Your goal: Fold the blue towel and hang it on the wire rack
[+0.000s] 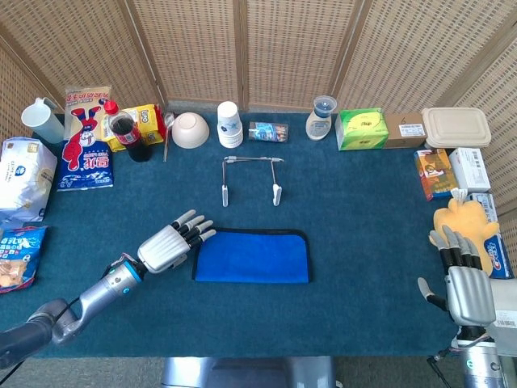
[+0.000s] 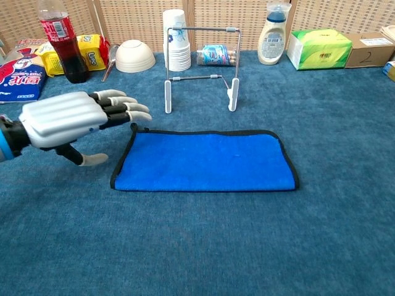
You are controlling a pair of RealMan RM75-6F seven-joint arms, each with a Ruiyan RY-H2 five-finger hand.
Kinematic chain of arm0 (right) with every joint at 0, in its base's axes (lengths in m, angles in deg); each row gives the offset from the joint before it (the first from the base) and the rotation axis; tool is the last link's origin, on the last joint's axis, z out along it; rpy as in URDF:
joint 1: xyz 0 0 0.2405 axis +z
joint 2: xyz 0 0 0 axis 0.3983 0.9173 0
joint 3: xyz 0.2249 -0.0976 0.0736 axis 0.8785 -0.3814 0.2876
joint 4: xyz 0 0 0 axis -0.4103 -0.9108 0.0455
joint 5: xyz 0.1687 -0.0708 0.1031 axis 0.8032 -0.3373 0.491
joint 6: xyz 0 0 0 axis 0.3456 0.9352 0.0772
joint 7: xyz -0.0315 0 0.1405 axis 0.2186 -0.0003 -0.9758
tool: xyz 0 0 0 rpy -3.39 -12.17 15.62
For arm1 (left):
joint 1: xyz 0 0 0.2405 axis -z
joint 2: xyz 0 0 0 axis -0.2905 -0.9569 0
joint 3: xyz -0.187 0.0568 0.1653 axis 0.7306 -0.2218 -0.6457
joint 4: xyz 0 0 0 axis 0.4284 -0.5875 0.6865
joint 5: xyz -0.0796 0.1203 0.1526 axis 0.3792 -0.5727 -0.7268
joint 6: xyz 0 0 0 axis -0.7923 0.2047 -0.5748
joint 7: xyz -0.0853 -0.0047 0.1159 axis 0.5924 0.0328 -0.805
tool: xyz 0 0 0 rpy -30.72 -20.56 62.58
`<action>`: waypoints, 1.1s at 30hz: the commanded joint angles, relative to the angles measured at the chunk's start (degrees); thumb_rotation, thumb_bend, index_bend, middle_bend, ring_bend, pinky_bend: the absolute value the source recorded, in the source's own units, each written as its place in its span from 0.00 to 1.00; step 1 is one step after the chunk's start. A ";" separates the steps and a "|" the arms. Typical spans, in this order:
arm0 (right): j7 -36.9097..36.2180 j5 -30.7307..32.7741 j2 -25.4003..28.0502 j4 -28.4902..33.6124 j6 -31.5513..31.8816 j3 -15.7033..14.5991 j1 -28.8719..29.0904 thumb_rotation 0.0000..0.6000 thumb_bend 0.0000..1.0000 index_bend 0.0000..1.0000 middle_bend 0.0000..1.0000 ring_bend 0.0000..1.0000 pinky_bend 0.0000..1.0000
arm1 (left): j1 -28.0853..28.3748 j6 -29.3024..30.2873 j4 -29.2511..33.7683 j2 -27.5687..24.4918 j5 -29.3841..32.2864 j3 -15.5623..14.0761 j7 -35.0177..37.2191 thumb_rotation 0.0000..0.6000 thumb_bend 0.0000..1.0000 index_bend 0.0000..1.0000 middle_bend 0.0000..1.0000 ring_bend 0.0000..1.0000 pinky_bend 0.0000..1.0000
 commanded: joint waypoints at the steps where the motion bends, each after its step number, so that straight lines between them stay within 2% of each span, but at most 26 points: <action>1: -0.33 -0.15 0.11 0.15 -0.15 0.07 -0.17 1.00 0.29 0.09 0.03 0.00 0.00 | 0.68 -0.10 -1.34 1.32 0.24 -0.30 -0.66 1.00 0.15 0.00 0.00 0.00 0.00; 17: -1.86 0.02 1.06 1.12 -0.17 0.62 -1.53 1.00 0.29 0.09 0.03 0.00 0.00 | 2.87 0.88 -6.13 5.81 1.11 -1.55 -0.57 1.00 0.15 0.01 0.00 0.00 0.00; 28: -2.12 0.17 1.50 1.73 0.01 0.97 -2.32 1.00 0.29 0.09 0.03 0.00 0.00 | 3.49 4.09 -8.28 8.00 1.98 -1.45 2.56 1.00 0.15 0.07 0.00 0.00 0.00; 33: -2.30 0.17 1.74 2.07 0.12 1.14 -2.62 1.00 0.29 0.09 0.03 0.00 0.00 | 3.96 5.24 -8.98 8.65 2.01 -1.60 4.07 1.00 0.15 0.14 0.04 0.00 0.00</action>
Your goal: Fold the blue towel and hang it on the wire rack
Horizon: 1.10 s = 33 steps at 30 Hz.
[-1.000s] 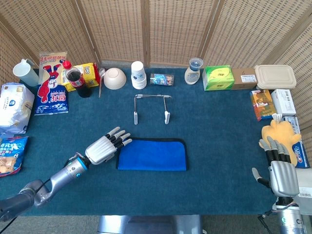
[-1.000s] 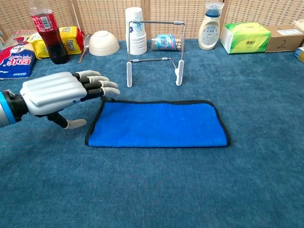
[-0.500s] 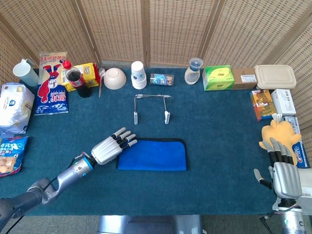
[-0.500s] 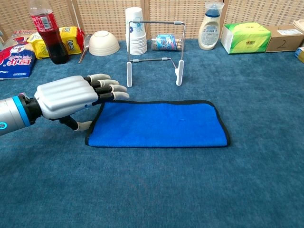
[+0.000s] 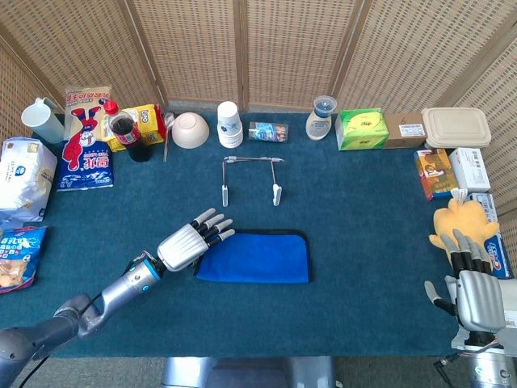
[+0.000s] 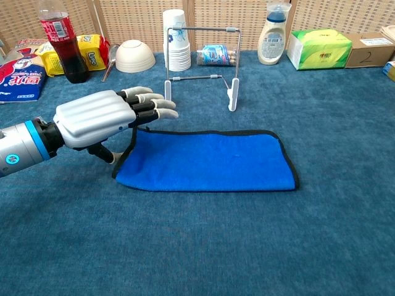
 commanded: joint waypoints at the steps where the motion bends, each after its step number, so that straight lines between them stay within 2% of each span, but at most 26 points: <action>1: -0.03 0.00 0.07 0.12 -0.01 0.05 -0.08 1.00 0.29 0.09 0.03 0.00 0.00 | 0.28 0.50 -0.43 0.35 0.05 -0.12 0.75 1.00 0.15 0.16 0.05 0.00 0.00; 7: -0.19 0.12 0.32 0.62 0.15 0.28 -0.44 1.00 0.29 0.09 0.03 0.00 0.00 | 0.88 1.03 -1.67 0.86 0.01 -0.62 2.14 1.00 0.16 0.31 0.12 0.00 0.00; 13: -0.38 0.24 0.50 1.03 0.35 0.59 -0.73 1.00 0.29 0.09 0.03 0.00 0.00 | 1.20 1.31 -2.44 1.13 0.43 -0.83 3.16 1.00 0.22 0.44 0.21 0.01 0.00; 24: -1.35 0.53 1.00 1.47 0.74 1.04 -1.38 1.00 0.29 0.09 0.03 0.00 0.00 | 2.72 1.97 -3.48 1.92 0.90 -0.27 3.48 1.00 0.33 0.56 0.29 0.08 0.00; 30: -2.12 0.36 0.92 1.27 0.83 1.15 -1.58 1.00 0.29 0.09 0.03 0.00 0.00 | 3.57 3.54 -0.69 0.45 1.61 1.09 3.78 1.00 0.39 0.68 0.40 0.20 0.00; 33: -2.85 0.56 0.81 0.76 0.84 1.21 -1.80 1.00 0.29 0.09 0.03 0.00 0.00 | 3.65 5.31 4.44 -2.57 2.51 2.64 3.46 1.00 0.41 0.71 0.41 0.20 0.00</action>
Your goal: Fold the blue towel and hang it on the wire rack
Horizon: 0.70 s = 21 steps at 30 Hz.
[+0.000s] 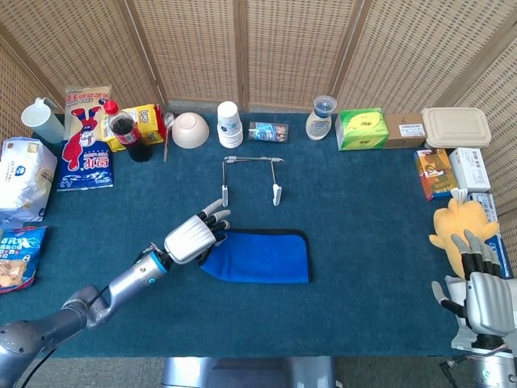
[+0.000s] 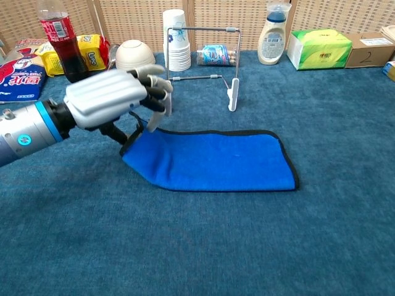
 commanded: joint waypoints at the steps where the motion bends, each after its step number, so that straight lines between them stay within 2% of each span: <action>1: -0.56 0.13 -0.11 -0.48 -0.04 0.04 -0.15 1.00 0.29 0.09 0.03 0.00 0.00 | 0.18 1.76 6.51 -3.90 1.29 1.89 -0.36 1.00 0.41 0.71 0.42 0.20 0.00; 5: -2.08 0.44 -0.36 -1.57 -0.19 0.20 -0.35 1.00 0.29 0.09 0.03 0.00 0.00 | 0.01 2.20 19.30 -11.14 4.14 4.87 -0.42 1.00 0.41 0.73 0.44 0.20 0.00; 9: -3.82 0.60 -0.67 -2.96 -0.55 0.20 -0.49 1.00 0.29 0.09 0.03 0.00 0.00 | 0.00 0.75 32.47 -18.78 7.27 7.84 -3.62 1.00 0.42 0.74 0.44 0.19 0.00; 14: -5.76 0.60 -1.14 -4.51 -0.98 0.14 -0.60 1.00 0.29 0.09 0.03 0.00 0.00 | 0.85 -2.65 44.57 -25.97 11.65 11.66 -7.81 1.00 0.42 0.75 0.44 0.19 0.00; 18: -7.43 0.56 -1.47 -5.73 -1.08 0.13 -0.76 1.00 0.29 0.09 0.03 0.00 0.00 | 2.19 -5.26 50.90 -29.72 15.52 15.23 -10.80 1.00 0.42 0.75 0.44 0.19 0.00; 21: -9.45 0.90 -1.89 -7.27 -1.23 0.05 -1.14 1.00 0.29 0.09 0.03 0.00 0.00 | 4.00 -7.72 56.12 -32.64 21.07 19.89 -14.56 1.00 0.42 0.75 0.44 0.19 0.00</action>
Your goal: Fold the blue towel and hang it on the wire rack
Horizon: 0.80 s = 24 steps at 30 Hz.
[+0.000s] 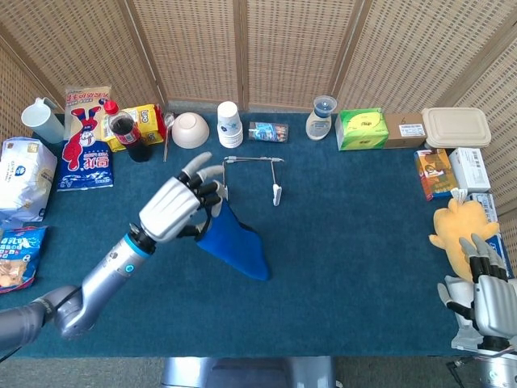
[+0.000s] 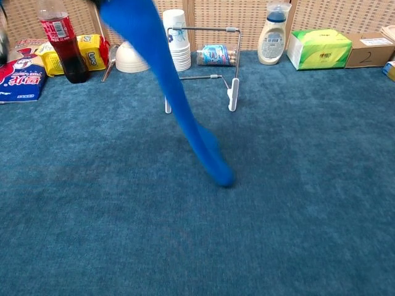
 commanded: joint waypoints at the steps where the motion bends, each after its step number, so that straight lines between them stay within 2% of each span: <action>1: -2.41 0.34 -0.57 -1.86 -0.28 -0.13 -0.46 1.00 0.29 0.09 0.03 0.00 0.00 | 3.14 -5.00 7.76 -4.96 9.40 7.40 -6.70 1.00 0.43 0.75 0.44 0.19 0.00; 5: -4.28 0.32 -1.01 -3.37 -0.32 -0.15 -0.75 1.00 0.29 0.09 0.03 0.00 0.00 | 4.50 -7.36 10.74 -6.34 15.93 9.77 -10.78 1.00 0.43 0.75 0.44 0.19 0.00; 10: -6.83 0.60 -1.53 -5.13 -0.68 -0.26 -1.19 1.00 0.29 0.09 0.03 0.00 0.00 | 7.27 -9.57 11.24 -5.94 23.95 12.22 -15.24 1.00 0.43 0.75 0.44 0.19 0.00; 16: -9.36 1.10 -1.94 -6.83 -1.23 -0.42 -1.78 1.00 0.29 0.09 0.03 0.00 0.00 | 11.05 -10.89 9.04 -3.69 32.03 13.86 -19.73 1.00 0.43 0.75 0.44 0.19 0.00; 24: -10.69 1.63 -2.08 -7.97 -1.53 -0.30 -2.28 1.00 0.28 0.09 0.03 0.00 0.00 | 16.37 -12.96 3.83 -0.52 39.39 14.85 -24.10 1.00 0.43 0.74 0.43 0.19 0.00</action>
